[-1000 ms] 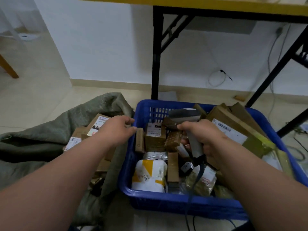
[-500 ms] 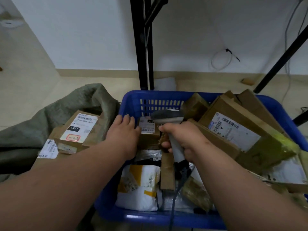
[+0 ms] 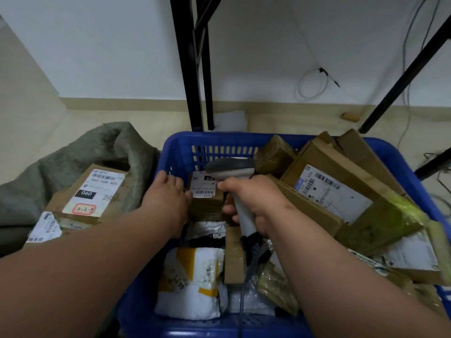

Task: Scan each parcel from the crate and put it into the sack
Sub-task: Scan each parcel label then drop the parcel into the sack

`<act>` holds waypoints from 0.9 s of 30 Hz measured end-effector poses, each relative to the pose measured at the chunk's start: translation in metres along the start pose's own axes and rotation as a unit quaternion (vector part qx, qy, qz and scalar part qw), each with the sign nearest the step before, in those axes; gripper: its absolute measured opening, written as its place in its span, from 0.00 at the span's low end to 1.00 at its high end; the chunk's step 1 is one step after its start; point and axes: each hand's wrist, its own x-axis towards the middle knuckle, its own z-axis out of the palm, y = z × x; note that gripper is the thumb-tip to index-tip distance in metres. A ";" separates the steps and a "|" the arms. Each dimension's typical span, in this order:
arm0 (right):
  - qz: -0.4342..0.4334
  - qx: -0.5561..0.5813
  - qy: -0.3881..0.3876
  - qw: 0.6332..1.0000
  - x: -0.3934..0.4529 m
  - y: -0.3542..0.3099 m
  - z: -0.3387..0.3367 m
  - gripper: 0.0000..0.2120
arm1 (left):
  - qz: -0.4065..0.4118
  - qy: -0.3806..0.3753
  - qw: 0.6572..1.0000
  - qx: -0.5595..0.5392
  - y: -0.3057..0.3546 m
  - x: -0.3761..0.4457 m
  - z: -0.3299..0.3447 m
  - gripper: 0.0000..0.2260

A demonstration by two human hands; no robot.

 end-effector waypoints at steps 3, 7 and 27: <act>-0.019 0.010 0.009 1.000 -0.014 -0.006 -0.005 0.11 | -0.011 0.026 0.999 -0.028 -0.021 -0.020 -0.013 0.36; -0.038 0.019 0.021 0.999 -0.042 -0.011 -0.013 0.10 | -0.059 0.066 0.989 -0.119 -0.052 -0.062 -0.025 0.37; -0.176 -0.008 -0.015 0.984 -0.147 -0.036 0.021 0.09 | -0.194 -0.027 0.270 -0.943 -0.108 -0.175 0.018 0.27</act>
